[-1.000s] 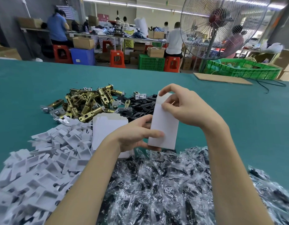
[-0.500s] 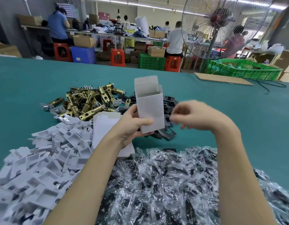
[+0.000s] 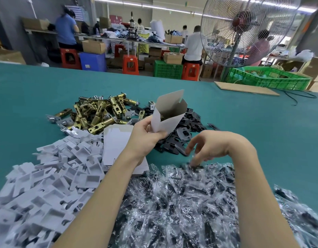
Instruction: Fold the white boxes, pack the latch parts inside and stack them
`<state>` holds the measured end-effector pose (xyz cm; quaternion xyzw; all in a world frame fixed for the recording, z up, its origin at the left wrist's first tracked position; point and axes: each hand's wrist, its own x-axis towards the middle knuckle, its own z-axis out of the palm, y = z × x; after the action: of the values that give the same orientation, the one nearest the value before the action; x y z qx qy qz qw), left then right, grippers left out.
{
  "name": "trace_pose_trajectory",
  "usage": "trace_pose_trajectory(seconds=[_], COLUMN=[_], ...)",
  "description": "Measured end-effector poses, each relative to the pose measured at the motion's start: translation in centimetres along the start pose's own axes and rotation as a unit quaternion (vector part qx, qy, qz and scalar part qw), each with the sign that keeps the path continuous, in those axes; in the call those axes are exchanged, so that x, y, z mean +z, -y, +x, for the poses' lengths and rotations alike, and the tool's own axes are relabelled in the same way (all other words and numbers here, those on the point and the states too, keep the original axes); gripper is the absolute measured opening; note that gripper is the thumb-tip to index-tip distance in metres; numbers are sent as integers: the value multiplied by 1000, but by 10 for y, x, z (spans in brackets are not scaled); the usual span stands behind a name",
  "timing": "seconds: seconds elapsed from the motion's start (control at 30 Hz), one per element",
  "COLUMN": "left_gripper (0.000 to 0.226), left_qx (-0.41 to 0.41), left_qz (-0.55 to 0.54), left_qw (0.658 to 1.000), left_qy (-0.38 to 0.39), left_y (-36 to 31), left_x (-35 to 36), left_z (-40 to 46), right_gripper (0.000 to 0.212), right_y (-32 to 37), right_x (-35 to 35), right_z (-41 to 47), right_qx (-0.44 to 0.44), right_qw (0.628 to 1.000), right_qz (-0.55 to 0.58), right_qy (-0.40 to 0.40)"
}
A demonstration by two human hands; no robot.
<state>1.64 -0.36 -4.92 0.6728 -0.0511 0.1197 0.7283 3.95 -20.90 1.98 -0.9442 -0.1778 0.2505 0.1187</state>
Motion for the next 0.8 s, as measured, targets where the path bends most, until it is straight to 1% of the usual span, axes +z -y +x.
trace_pose_trajectory(seconds=[0.07, 0.1, 0.13, 0.2, 0.27, 0.3, 0.33, 0.37, 0.47, 0.53, 0.67, 0.7, 0.8], left_gripper=[41, 41, 41, 39, 39, 40, 40, 40, 40, 40, 45, 45, 42], left_qx=[7, 11, 13, 8, 1, 0, -1, -1, 6, 8, -4, -8, -17], left_qz=[11, 19, 27, 42, 56, 62, 64, 62, 63, 75, 71, 69, 71], left_qw=[1000, 1000, 1000, 999, 998, 998, 998, 998, 998, 997, 996, 996, 995], left_qy=[2, 4, 6, 7, 12, 16, 20, 23, 28, 30, 46, 52, 67], left_y=[0, 1, 2, 3, 5, 6, 6, 6, 5, 5, 3, 2, 1], left_x=[-1, -1, -2, -2, -2, -1, -1, 0, 0, 0, -1, -2, -2], left_z=[0, 0, 0, 0, -1, -1, -1, -1, -1, -2, -2, -3, -4], right_gripper=[11, 9, 9, 9, 12, 14, 16, 16, 14, 16, 18, 21, 28], right_y=[0, 1, 1, 5, 13, 19, 24, 28, 36, 41, 48, 48, 46], right_x=[-9, -15, -19, -27, -30, -29, -29, -27, -21, -16, -13, -13, -11], right_z=[-12, -20, -27, -42, -53, -56, -57, -55, -40, -32, -28, -27, -25], right_qx=[-47, -75, -103, -171, -252, -276, -280, -267, -183, -132, -107, -98, -77], right_qw=[994, 985, 968, 920, 864, 843, 830, 827, 858, 872, 862, 865, 889], right_qz=[15, 34, 59, 116, 159, 165, 158, 141, 68, 29, -35, -53, -98], right_qy=[-93, -154, -219, -334, -406, -432, -456, -475, -475, -471, -493, -490, -440])
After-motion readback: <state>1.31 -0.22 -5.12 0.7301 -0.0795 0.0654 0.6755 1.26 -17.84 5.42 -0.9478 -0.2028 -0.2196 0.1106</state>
